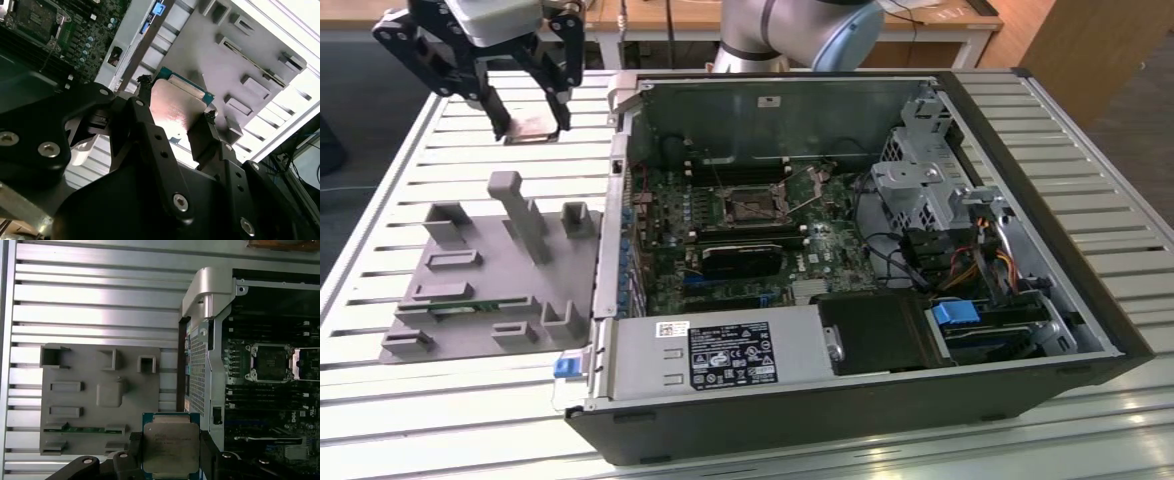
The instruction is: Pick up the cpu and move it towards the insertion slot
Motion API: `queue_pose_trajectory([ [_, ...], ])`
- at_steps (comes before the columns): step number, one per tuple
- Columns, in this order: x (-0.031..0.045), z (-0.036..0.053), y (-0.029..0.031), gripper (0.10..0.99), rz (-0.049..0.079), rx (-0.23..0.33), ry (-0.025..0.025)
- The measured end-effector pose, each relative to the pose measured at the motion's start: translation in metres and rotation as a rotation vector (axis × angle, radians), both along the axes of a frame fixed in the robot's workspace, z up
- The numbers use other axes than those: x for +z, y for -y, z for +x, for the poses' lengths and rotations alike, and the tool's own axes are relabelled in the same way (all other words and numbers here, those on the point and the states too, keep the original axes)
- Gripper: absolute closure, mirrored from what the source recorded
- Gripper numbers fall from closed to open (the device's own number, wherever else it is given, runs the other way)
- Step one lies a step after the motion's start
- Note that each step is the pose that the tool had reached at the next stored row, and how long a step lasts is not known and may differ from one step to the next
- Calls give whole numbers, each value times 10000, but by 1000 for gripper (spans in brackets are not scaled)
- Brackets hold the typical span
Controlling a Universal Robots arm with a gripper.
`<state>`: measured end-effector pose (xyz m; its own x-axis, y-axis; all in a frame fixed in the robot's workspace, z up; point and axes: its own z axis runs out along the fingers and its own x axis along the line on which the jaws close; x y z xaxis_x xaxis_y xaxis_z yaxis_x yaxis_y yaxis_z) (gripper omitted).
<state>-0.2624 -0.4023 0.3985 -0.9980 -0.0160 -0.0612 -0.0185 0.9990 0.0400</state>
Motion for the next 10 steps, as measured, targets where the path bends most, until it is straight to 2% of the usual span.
queue_pose_trajectory([
  [10, 0, 263, 0, 545, 0, -1, -3],
])
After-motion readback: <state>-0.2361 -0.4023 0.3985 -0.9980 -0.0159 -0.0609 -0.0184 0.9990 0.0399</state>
